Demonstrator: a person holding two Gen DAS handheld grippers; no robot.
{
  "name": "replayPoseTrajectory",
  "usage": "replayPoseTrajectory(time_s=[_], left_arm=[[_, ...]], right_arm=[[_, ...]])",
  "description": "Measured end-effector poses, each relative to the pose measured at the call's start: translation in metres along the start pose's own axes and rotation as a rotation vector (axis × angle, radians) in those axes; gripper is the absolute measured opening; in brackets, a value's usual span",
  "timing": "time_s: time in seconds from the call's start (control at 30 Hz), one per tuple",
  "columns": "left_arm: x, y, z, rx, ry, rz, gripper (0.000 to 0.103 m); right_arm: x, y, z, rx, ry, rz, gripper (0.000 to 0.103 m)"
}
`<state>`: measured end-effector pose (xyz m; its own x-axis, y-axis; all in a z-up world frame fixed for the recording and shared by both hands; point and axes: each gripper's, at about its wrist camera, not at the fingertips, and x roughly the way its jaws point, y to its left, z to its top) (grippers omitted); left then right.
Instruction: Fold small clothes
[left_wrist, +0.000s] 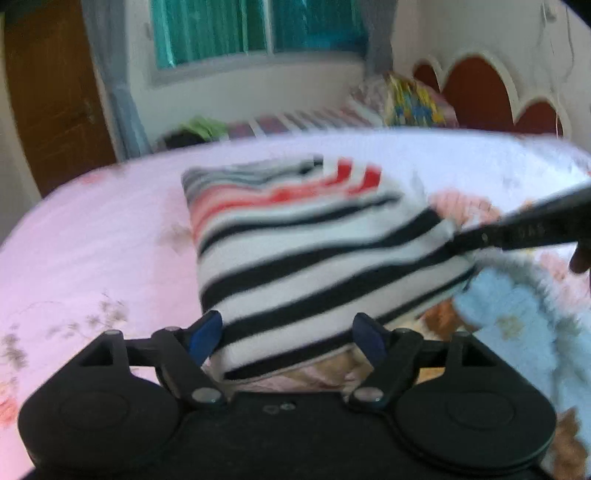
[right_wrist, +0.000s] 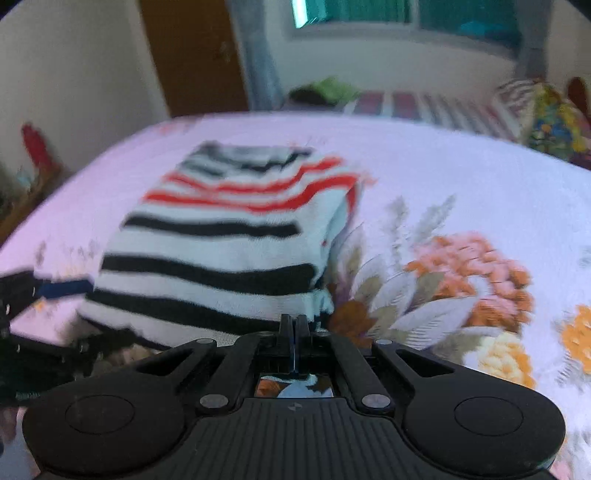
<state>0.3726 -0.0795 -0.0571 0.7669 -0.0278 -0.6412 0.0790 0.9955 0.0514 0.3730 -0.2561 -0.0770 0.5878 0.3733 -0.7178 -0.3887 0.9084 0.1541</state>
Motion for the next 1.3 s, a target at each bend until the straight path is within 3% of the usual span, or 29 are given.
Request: replayPoseTrajectory(time_s=[0.03, 0.07, 0.1, 0.3, 0.37, 0.5, 0.53, 0.57, 0.67, 0.7, 0.73, 0.77, 0.87, 1.13, 1.2, 1.3], left_arm=[[-0.012, -0.003, -0.002, -0.007, -0.035, 0.032, 0.085], [-0.023, -0.006, -0.004, -0.013, -0.056, 0.053, 0.085], [-0.032, -0.008, -0.005, -0.016, -0.059, 0.049, 0.085], [-0.083, -0.029, -0.018, -0.089, -0.124, 0.062, 0.085], [-0.105, -0.038, -0.022, -0.103, -0.145, 0.063, 0.086], [-0.143, -0.063, -0.033, -0.033, -0.199, 0.096, 0.081], [-0.152, -0.07, -0.036, -0.009, -0.2, 0.102, 0.048], [-0.161, -0.074, -0.04, -0.014, -0.184, 0.103, 0.008], [-0.186, -0.076, -0.052, -0.099, -0.184, 0.116, 0.0], [-0.197, -0.078, -0.056, -0.12, -0.191, 0.133, 0.003], [-0.206, -0.078, -0.058, -0.144, -0.199, 0.141, 0.037], [-0.219, -0.079, -0.063, -0.174, -0.211, 0.175, 0.097], [-0.252, -0.088, -0.073, -0.185, -0.289, 0.249, 0.102], [-0.301, -0.106, -0.084, -0.152, -0.316, 0.232, 0.102], [-0.309, -0.109, -0.088, -0.157, -0.312, 0.226, 0.102], [-0.317, -0.112, -0.092, -0.159, -0.31, 0.22, 0.102]], right_arm=[[-0.015, -0.001, -0.005, 0.019, -0.029, -0.02, 0.065], [-0.029, -0.004, -0.011, 0.033, -0.081, -0.023, 0.086], [-0.044, -0.006, -0.018, 0.038, -0.127, -0.005, 0.09], [-0.108, -0.002, -0.05, -0.007, -0.184, 0.0, 0.09], [-0.131, 0.003, -0.06, -0.031, -0.211, -0.037, 0.09], [-0.167, 0.004, -0.08, -0.041, -0.213, -0.042, 0.097], [-0.173, 0.004, -0.086, -0.044, -0.214, -0.041, 0.097], [-0.181, 0.005, -0.093, -0.047, -0.216, -0.03, 0.097], [-0.209, 0.008, -0.109, -0.055, -0.233, -0.018, 0.097], [-0.219, 0.011, -0.113, -0.062, -0.242, -0.025, 0.097], [-0.228, 0.015, -0.118, -0.069, -0.25, -0.029, 0.097], [-0.236, 0.018, -0.122, -0.076, -0.254, -0.035, 0.097], [-0.257, 0.031, -0.133, -0.094, -0.27, -0.051, 0.097], [-0.299, 0.059, -0.156, -0.109, -0.312, -0.046, 0.098], [-0.307, 0.062, -0.16, -0.098, -0.318, -0.05, 0.103], [-0.318, 0.065, -0.163, -0.084, -0.322, -0.045, 0.103]])
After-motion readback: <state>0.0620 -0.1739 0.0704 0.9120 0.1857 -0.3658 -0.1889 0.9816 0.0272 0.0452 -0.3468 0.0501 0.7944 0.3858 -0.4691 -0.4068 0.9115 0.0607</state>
